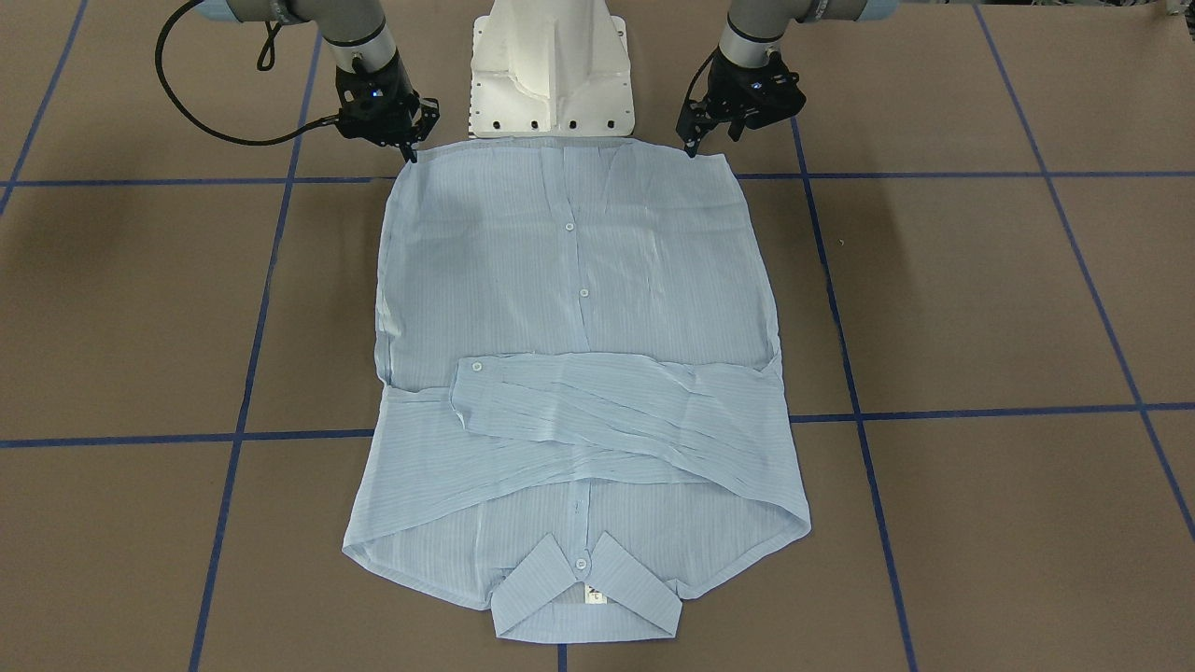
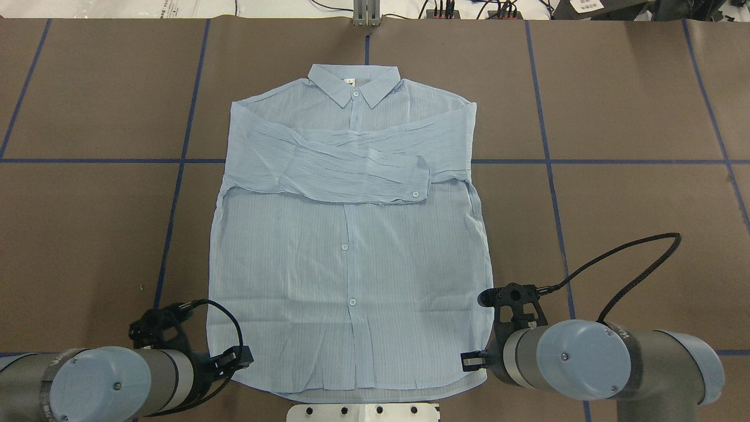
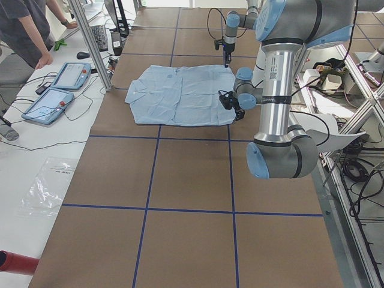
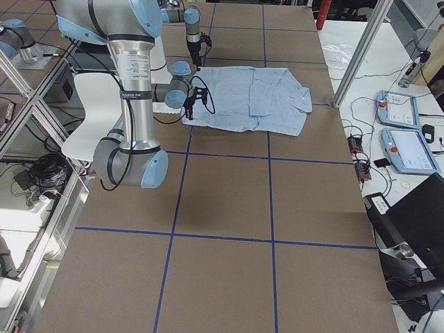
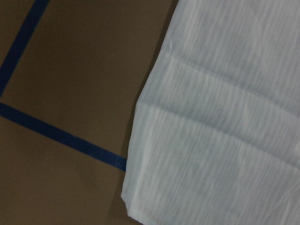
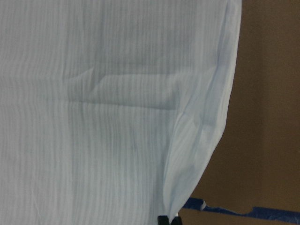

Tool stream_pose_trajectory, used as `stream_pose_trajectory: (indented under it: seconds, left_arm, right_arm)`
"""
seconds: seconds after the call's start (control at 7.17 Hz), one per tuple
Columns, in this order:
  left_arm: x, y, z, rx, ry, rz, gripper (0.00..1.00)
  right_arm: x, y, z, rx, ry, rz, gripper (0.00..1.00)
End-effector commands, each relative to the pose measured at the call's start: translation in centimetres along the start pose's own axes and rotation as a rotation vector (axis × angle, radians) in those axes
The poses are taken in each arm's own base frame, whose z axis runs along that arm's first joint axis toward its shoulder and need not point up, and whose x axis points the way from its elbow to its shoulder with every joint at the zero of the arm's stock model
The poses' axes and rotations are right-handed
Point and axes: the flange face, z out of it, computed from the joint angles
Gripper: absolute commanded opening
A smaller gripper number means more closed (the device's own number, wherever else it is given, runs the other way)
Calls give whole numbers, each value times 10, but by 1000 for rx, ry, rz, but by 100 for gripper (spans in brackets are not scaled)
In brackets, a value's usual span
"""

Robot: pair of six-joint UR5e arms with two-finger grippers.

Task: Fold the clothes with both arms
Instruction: 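Grasp the near hem corners with both grippers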

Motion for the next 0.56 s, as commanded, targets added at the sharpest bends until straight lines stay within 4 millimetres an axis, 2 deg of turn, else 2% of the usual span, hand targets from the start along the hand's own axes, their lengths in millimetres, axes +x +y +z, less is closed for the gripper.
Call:
stream_pose_trajectory:
  seconds: [0.0, 0.28, 0.42]
  left_arm:
    - [-3, -9, 9, 18, -16, 23, 83]
    - [-4, -15, 14, 30, -27, 38, 77]
    - [-5, -16, 15, 33, -29, 38, 68]
  right_arm:
    - [1, -2, 0, 3, 1, 3, 0]
    - [1, -3, -1, 4, 1, 4, 0]
    - [1, -3, -1, 4, 1, 4, 0]
